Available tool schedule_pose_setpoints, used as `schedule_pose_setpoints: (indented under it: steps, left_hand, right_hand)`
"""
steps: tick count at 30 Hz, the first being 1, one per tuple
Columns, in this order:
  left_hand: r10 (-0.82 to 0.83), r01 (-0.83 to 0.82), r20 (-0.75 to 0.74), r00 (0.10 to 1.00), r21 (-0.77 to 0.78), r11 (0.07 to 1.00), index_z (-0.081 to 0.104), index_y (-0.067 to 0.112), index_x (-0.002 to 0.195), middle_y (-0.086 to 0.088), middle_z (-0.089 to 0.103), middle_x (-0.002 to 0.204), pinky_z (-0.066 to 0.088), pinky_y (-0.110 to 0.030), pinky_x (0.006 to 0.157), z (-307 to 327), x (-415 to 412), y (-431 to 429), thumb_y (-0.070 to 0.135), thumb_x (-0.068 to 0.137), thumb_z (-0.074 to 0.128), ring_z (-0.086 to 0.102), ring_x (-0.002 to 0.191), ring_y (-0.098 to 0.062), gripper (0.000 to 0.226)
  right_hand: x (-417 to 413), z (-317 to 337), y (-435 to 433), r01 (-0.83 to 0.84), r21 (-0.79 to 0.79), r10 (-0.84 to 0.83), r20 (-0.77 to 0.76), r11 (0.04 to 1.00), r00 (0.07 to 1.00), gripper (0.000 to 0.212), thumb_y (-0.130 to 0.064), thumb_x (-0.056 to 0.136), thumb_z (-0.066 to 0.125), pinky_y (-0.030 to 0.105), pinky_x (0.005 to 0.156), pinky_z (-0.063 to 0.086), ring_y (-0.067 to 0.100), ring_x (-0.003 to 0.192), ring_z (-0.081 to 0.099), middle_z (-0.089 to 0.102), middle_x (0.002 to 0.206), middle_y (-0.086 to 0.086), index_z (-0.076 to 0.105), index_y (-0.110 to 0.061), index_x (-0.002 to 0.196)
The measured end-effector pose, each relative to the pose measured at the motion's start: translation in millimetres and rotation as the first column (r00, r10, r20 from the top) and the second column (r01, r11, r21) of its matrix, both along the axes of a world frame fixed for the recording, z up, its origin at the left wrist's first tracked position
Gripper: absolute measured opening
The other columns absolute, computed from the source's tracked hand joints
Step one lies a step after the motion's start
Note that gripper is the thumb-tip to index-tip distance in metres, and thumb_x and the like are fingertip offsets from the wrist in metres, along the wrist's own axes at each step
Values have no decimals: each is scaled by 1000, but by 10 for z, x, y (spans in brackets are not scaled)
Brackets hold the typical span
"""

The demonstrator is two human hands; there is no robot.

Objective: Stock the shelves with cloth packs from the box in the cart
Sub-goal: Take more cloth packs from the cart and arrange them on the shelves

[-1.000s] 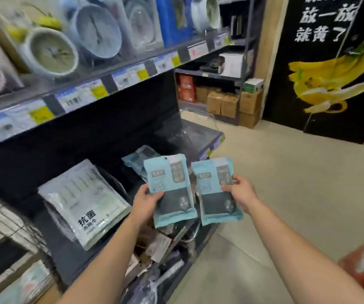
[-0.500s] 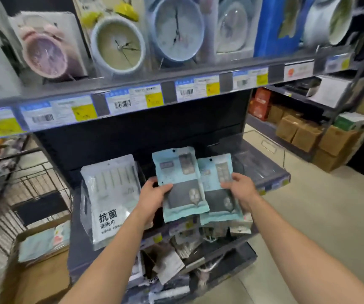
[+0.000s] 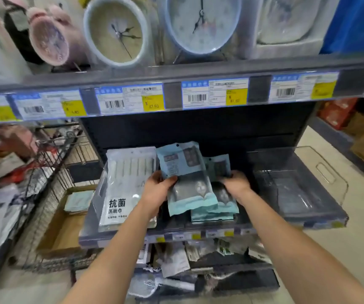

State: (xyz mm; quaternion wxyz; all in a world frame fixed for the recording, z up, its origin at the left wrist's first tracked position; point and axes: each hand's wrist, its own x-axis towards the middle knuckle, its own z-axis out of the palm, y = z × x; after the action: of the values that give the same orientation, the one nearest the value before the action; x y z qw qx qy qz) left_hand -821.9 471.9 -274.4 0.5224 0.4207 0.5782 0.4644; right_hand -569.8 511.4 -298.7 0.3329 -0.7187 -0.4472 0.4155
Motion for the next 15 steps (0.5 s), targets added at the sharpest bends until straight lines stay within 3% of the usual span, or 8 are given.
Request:
schedule_pose_setpoints:
  steps: [2,6,8,10,13,15]
  left_hand:
    - [36,-36,7,999,5,999,69,23,110,-1,78,111,59,-41,92,19,82,-29,15,94,75,74,104,-22,19]
    - [44,-44,-57,997,5,999,68,17,126,1,77,117,59,-36,95,34,263,-17,23,91,80,74,105,-16,38]
    - [42,-42,-80,996,11,999,67,13,131,0,77,117,59,-32,93,26,362,7,22,90,81,74,104,-15,44]
    - [44,-43,-107,993,16,999,65,10,132,-2,76,119,59,-21,83,5,478,27,18,91,80,74,102,-12,44]
    - [105,-105,-146,984,8,994,59,6,131,-3,72,114,55,-11,68,-9,643,59,18,88,83,69,96,-7,50]
    - [135,-138,-150,979,-11,990,55,5,127,-2,69,109,53,-9,62,-5,740,77,16,89,82,65,90,-5,47]
  right_hand:
    - [0,-54,13,-32,19,32,34,999,999,28,-37,85,78,37,67,54,28,84,72,76,93,11,75,-13,100]
    - [85,-100,20,-125,3,125,-12,992,992,31,-41,85,78,42,86,59,25,93,71,76,104,6,75,-18,107]
    - [128,-80,26,-87,49,88,-22,995,996,42,-43,90,72,38,85,57,28,99,69,72,110,6,69,-12,119]
    - [166,-31,23,-13,96,17,-34,995,999,45,-42,97,64,33,82,51,31,103,65,67,113,9,62,-8,126]
    - [171,95,-6,47,153,-17,-193,987,981,34,-38,99,60,30,74,40,25,88,61,66,95,8,65,-5,102]
    - [157,139,-13,-51,173,82,-179,984,980,31,-39,96,65,32,71,42,22,83,63,68,87,6,67,-7,93]
